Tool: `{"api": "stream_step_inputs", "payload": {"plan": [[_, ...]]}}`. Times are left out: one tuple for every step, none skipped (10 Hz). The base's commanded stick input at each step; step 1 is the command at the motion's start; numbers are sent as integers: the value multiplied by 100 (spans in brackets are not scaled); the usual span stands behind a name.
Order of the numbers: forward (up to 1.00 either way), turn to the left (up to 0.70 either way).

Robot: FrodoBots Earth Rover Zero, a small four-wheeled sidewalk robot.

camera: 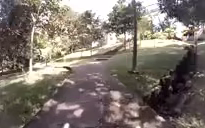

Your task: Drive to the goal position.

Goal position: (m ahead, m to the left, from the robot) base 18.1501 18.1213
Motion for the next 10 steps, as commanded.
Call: {"api": "stream_step_inputs", "payload": {"plan": [[70,27],[70,27],[70,27],[70,27],[70,27],[70,27],[70,19],[70,0],[70,0],[70,0]]}}
